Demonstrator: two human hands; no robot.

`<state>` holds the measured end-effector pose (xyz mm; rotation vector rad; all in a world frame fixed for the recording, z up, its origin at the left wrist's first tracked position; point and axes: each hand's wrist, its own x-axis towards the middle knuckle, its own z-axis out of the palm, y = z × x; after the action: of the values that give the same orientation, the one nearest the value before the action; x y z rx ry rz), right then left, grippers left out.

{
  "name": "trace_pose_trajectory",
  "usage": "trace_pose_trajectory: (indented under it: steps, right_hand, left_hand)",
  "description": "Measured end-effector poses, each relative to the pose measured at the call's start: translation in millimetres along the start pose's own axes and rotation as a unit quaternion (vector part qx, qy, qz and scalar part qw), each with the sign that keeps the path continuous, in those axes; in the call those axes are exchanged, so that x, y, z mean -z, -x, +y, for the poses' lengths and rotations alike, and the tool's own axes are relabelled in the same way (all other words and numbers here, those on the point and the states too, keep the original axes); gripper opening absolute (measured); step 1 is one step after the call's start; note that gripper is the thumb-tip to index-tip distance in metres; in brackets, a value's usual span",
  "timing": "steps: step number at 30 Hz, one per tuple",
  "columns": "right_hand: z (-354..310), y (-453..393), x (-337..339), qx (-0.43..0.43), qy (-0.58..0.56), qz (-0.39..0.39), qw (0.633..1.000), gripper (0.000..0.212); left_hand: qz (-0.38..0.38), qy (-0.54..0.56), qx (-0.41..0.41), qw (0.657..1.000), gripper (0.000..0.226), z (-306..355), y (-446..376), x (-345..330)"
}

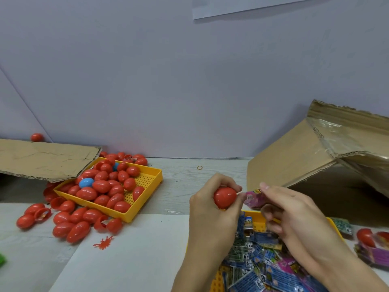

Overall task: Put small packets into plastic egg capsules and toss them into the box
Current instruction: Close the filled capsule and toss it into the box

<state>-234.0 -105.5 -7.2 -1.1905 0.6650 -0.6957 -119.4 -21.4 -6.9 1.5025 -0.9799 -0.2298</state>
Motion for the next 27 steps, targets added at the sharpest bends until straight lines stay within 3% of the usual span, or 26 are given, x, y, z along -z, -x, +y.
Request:
trace_pose_trajectory:
  steps: [8, 13, 17, 27]
  right_hand:
    - [1.5, 0.1, 2.3, 0.061, 0.014, -0.033, 0.997, 0.035]
    - [2.7, 1.1, 0.7, 0.100, 0.062, -0.063, 0.991, 0.035]
    - [5.9, -1.5, 0.5, 0.090, 0.105, -0.047, 0.989, 0.041]
    - [2.8, -0.4, 1.7, 0.097, 0.064, -0.036, 0.993, 0.036]
  left_hand:
    - [-0.011, 0.046, 0.062, 0.997, 0.018, 4.5, -1.1, 1.9]
    - [0.021, 0.088, 0.089, 0.992, 0.017, 6.0, -1.7, 2.4]
    - [0.021, 0.074, 0.066, 0.995, 0.017, 6.5, -2.1, 1.5]
    - [0.025, 0.020, 0.028, 0.999, 0.022, 2.0, -4.0, 2.3]
